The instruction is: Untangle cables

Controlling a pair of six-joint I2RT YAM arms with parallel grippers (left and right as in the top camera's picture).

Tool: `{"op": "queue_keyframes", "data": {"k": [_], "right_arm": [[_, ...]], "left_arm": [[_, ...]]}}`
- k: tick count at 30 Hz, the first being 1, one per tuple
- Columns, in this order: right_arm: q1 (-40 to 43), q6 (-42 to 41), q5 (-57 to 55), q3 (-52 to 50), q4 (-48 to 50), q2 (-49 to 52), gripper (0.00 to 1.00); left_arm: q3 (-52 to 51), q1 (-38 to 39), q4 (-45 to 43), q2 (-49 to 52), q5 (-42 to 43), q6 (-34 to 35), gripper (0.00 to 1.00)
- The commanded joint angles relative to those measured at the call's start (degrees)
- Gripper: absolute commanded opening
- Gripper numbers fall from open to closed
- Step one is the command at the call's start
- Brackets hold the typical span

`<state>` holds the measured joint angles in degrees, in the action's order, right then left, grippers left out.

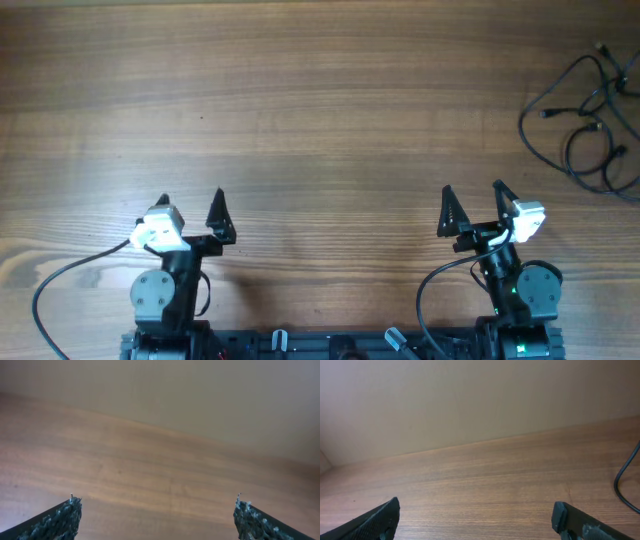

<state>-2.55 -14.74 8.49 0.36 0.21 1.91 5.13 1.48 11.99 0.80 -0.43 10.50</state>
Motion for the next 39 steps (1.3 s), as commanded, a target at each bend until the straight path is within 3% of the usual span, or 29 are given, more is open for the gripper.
{"op": "queue_keyframes", "data": {"k": [1,8,12,39], "right_arm": [[-0.17,-0.42,-0.66,-0.02,0.24,-0.24,1.00],[-0.17,-0.42,-0.63,-0.02,0.24,-0.24,1.00],[-0.17,-0.42,-0.63,-0.02,0.24,-0.24,1.00],[-0.17,-0.42,-0.63,-0.02,0.24,-0.24,1.00]], "left_arm": [[-0.42,0.28,3.13,-0.63,-0.74,-1.11,1.00],[-0.72,0.28,1.99,-0.63,-0.94,-1.09,1.00],[-4.87,0.31,-7.96,-0.63,-0.87,-1.09,1.00],[-4.79,0.28,-7.87,-0.63,0.11,-1.09,1.00]]}}
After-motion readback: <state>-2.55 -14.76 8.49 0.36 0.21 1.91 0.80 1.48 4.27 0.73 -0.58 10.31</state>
